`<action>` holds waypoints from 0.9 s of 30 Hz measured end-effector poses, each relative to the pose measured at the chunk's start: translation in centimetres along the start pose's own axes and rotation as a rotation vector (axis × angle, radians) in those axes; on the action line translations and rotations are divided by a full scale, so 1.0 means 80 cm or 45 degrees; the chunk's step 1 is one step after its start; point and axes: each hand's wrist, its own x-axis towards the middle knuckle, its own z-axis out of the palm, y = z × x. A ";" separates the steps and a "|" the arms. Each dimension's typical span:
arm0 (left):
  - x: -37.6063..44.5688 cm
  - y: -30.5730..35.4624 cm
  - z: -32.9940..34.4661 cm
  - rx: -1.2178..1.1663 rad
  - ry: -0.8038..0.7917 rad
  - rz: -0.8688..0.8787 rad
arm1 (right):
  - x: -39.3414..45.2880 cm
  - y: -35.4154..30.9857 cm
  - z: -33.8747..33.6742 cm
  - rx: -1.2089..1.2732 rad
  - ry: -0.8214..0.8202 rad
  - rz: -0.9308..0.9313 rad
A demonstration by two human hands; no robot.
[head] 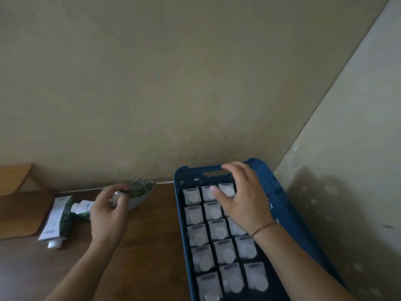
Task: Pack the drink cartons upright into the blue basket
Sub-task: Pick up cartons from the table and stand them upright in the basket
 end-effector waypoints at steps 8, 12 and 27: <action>-0.041 0.160 0.001 -0.482 -0.340 0.539 | -0.014 -0.081 -0.034 0.439 -0.304 -0.126; -0.082 0.203 0.035 -0.079 -0.442 0.828 | -0.037 -0.071 -0.050 0.318 -0.145 -0.424; -0.079 0.074 0.048 0.230 -0.449 0.579 | -0.084 0.063 -0.114 -0.192 -0.106 0.296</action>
